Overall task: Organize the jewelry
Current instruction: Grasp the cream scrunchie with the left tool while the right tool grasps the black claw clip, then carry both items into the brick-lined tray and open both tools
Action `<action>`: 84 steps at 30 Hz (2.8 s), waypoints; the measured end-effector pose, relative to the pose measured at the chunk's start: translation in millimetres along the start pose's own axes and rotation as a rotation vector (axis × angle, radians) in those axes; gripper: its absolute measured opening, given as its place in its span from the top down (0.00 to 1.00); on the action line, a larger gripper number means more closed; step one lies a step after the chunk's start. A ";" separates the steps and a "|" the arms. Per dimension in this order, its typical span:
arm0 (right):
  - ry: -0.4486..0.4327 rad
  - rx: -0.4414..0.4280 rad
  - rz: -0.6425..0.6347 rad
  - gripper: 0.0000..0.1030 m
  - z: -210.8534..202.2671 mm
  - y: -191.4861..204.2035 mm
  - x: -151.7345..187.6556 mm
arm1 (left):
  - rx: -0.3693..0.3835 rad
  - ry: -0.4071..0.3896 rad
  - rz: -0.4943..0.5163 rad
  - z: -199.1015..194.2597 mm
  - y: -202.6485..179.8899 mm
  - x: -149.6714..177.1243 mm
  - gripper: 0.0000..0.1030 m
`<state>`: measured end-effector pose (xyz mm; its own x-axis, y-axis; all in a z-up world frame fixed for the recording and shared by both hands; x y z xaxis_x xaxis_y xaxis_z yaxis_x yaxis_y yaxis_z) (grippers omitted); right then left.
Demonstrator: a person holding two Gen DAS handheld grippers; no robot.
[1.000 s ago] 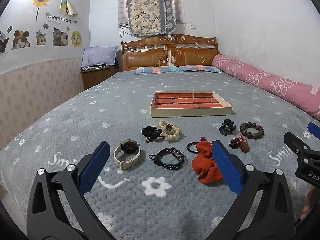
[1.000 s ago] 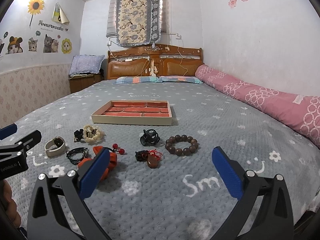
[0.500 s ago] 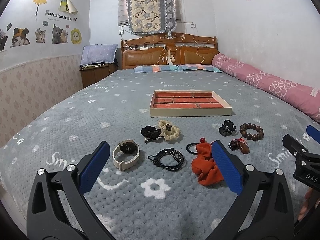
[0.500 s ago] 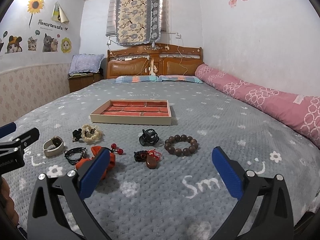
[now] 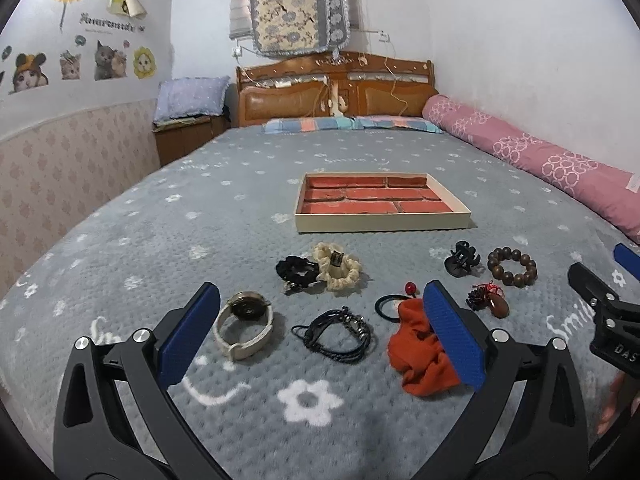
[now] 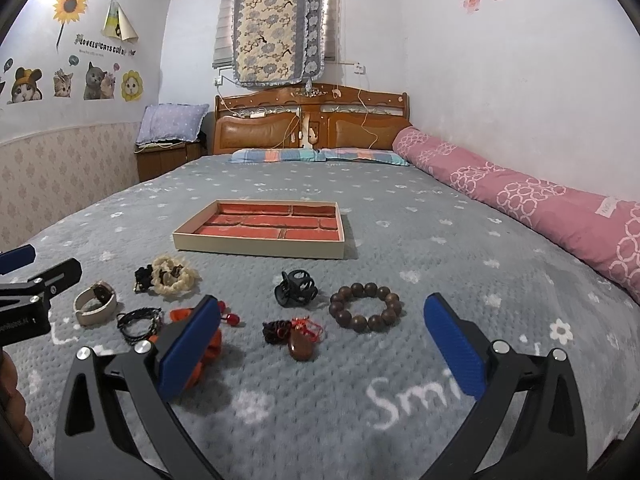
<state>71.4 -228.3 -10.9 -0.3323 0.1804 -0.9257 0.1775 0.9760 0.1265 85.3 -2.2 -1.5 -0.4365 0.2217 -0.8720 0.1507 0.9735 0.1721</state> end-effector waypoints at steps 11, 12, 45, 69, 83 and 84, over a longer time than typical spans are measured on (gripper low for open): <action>0.066 -0.027 0.017 0.03 76.2 6.4 -13.4 | 0.058 0.077 0.000 68.0 3.2 -25.5 0.05; 0.085 -0.039 0.023 0.03 85.0 6.8 -13.3 | 0.058 0.077 0.002 71.7 2.5 -26.7 0.05; 0.444 -0.008 -0.011 0.34 226.0 17.5 23.7 | 0.084 0.292 -0.002 206.4 6.6 -6.5 0.24; 0.446 -0.031 -0.012 0.54 227.4 19.5 26.8 | 0.106 0.327 -0.046 213.5 10.3 2.2 0.71; 0.420 -0.039 -0.026 0.54 223.2 22.9 24.5 | 0.101 0.313 -0.047 210.9 10.2 1.7 0.90; 0.419 -0.040 -0.028 0.54 223.1 23.5 24.3 | 0.101 0.312 -0.047 210.6 10.2 1.6 0.91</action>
<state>274.2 -228.3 -110.0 -0.6861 0.1798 -0.7049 0.1293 0.9837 0.1250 272.9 -3.8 -97.7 -0.6931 0.1981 -0.6931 0.2042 0.9761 0.0749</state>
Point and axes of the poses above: each gripper's, at about its wrist camera, not at the fingertips, and z roughly the way its jaws point, y to its left, x to its underside, the point moved 4 cm from there along z, roughly the way its jaws point, and after that the axes turned 9 degrees about z, right-handed, at the moved point
